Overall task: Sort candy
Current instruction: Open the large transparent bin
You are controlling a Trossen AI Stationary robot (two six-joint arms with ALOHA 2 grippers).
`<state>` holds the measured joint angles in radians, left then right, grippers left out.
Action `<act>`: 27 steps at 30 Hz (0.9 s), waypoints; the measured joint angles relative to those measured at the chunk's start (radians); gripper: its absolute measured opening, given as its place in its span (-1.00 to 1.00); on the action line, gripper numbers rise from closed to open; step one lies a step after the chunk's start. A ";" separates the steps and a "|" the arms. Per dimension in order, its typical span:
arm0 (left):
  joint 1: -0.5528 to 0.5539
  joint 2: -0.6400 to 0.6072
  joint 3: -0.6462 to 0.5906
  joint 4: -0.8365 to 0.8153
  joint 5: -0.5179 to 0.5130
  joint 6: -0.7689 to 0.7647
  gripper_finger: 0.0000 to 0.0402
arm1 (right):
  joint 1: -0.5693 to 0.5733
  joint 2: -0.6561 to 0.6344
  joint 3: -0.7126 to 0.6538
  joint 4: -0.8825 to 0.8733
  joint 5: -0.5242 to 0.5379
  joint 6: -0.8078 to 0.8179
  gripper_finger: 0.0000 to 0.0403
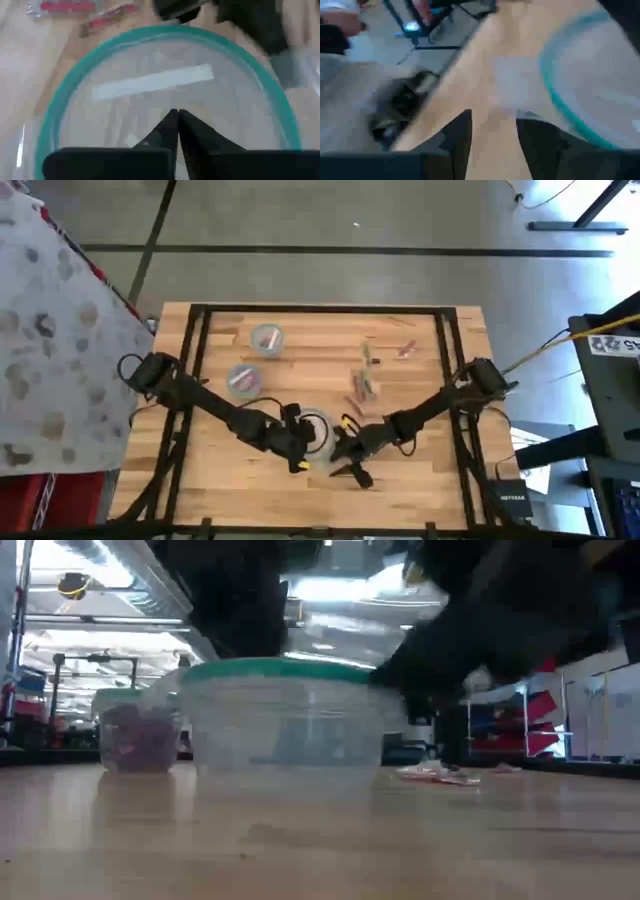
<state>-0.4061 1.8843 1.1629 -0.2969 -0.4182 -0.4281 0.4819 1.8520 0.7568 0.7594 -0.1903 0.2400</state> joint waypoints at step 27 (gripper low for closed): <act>-0.006 -0.026 -0.009 0.174 0.034 0.046 -1.00 | 0.187 0.052 0.199 -0.401 0.790 -0.873 -0.30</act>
<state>-0.4116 1.8585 1.1538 -0.1230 -0.3846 -0.3824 0.6689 1.9038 0.9554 0.3581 0.6001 -0.6326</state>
